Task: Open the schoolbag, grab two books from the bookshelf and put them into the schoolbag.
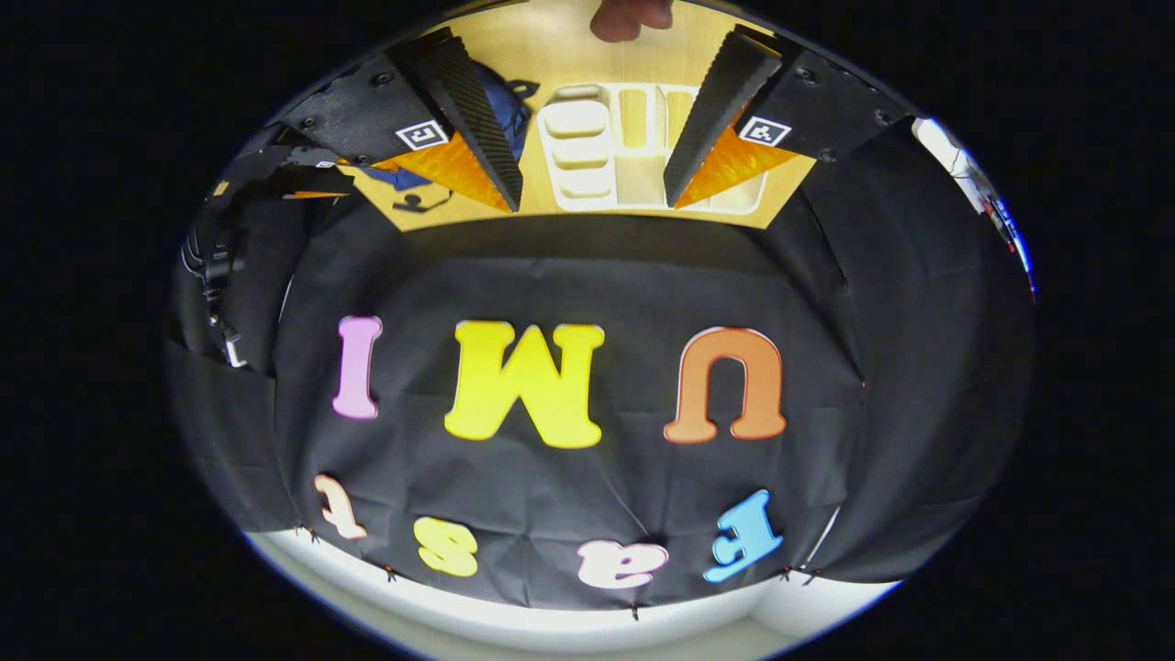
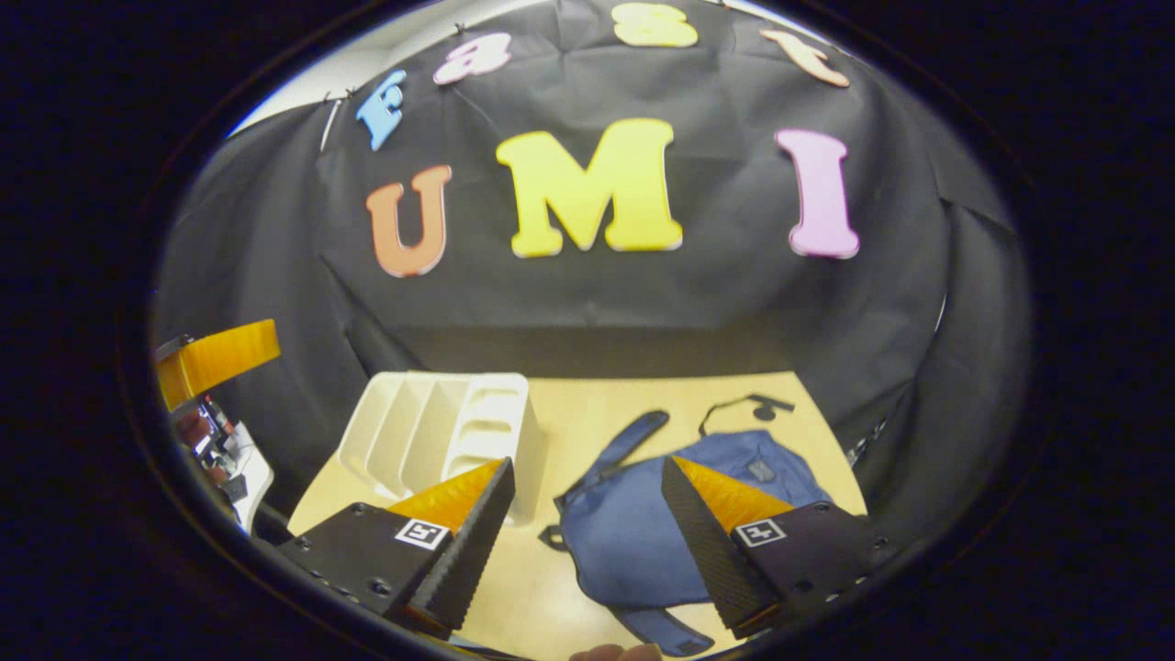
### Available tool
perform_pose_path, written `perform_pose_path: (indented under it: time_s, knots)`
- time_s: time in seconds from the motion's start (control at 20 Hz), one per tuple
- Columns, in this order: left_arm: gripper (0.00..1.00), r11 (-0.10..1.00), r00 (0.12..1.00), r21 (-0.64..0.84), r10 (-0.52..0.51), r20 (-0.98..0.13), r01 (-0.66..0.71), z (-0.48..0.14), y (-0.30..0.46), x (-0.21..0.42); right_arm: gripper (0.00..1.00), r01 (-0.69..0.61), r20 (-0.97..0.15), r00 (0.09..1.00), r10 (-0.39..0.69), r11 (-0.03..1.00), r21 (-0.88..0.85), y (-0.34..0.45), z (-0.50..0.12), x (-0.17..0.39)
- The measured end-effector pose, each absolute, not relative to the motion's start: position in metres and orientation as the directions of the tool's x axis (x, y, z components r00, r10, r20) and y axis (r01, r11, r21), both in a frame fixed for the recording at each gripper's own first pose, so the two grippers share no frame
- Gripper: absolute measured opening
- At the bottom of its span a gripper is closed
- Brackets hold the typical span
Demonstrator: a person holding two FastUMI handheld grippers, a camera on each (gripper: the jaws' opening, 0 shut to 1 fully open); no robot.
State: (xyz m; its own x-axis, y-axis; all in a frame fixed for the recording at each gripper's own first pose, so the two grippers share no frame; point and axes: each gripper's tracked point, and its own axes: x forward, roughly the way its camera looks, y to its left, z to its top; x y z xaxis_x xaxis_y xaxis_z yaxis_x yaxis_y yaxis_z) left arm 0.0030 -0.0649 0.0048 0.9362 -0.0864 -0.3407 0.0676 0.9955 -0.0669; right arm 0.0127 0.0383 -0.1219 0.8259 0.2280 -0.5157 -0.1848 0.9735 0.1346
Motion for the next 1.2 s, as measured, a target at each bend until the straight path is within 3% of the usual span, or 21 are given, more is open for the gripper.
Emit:
perform_pose_path:
  time_s: [0.2, 0.4, 0.85, 1.2]
  knots:
    - [0.98, 0.998, 0.978, -0.057, -0.042, -0.203, 0.031, 0.046, -0.053, 0.007, 0.94, -0.137, -0.245, 0.958, 0.149, 0.988, 0.067, 0.044, -0.028, 0.011]
    - [0.98, 0.999, 0.994, -0.036, 0.005, -0.107, -0.009, 0.078, -0.036, 0.011, 0.96, -0.091, -0.094, 0.991, 0.097, 0.994, 0.061, 0.057, 0.021, -0.001]
    - [0.98, 1.0, 0.997, -0.014, 0.017, -0.072, -0.018, 0.091, -0.031, 0.004, 0.99, -0.082, -0.057, 0.995, 0.087, 0.993, 0.083, 0.061, 0.039, -0.017]
    - [0.98, 0.999, 0.999, 0.021, -0.029, -0.039, 0.03, 0.1, -0.031, 0.002, 0.98, -0.066, -0.031, 0.997, 0.068, 0.996, 0.066, 0.06, 0.05, -0.024]
